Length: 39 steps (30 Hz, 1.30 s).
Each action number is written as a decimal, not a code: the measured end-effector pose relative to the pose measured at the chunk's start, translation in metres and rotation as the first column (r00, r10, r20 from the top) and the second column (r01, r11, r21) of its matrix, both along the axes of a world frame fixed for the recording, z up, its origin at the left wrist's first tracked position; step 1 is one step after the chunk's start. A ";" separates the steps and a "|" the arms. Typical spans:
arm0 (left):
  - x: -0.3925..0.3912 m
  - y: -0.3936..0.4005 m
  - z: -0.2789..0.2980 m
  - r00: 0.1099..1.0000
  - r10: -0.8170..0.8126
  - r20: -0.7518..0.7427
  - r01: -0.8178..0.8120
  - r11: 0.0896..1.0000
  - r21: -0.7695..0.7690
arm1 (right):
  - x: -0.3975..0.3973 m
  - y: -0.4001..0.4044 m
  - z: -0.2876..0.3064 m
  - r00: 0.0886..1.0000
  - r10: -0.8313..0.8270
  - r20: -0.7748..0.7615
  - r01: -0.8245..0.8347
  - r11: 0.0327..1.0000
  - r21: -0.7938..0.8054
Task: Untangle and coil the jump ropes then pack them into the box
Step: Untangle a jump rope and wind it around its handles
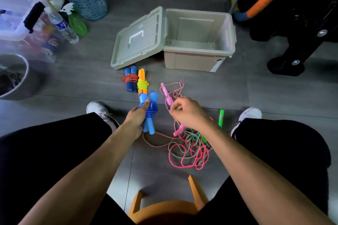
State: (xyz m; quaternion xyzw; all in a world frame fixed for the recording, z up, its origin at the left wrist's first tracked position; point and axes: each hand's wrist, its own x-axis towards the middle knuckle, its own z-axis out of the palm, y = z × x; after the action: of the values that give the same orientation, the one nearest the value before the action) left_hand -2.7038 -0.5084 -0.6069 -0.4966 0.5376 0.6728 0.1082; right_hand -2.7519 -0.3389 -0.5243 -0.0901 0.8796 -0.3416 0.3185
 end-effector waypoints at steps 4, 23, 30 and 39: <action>0.001 -0.041 -0.050 0.977 0.174 0.123 -0.166 0.984 -0.070 | -0.016 -0.019 -0.012 0.991 0.133 0.001 -0.132 0.986 0.104; -0.052 -0.107 -0.161 0.958 0.106 0.267 -0.033 0.963 -0.267 | -0.075 -0.034 -0.153 0.959 -0.022 0.282 -0.016 0.991 0.132; -0.042 -0.018 -0.141 0.933 -0.331 0.143 0.354 0.915 -0.192 | -0.055 0.047 -0.166 0.964 -0.195 0.182 0.157 0.966 0.205; -0.021 0.065 -0.111 0.818 -0.557 0.144 0.576 0.790 -0.212 | -0.039 0.131 -0.193 0.959 -0.279 0.050 0.250 0.915 0.315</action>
State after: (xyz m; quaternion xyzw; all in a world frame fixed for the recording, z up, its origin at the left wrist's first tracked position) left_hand -2.7251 -0.4434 -0.7177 -0.3465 0.7364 0.5186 0.2621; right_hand -2.7914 -0.2079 -0.7168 0.0964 0.9099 -0.2451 0.3206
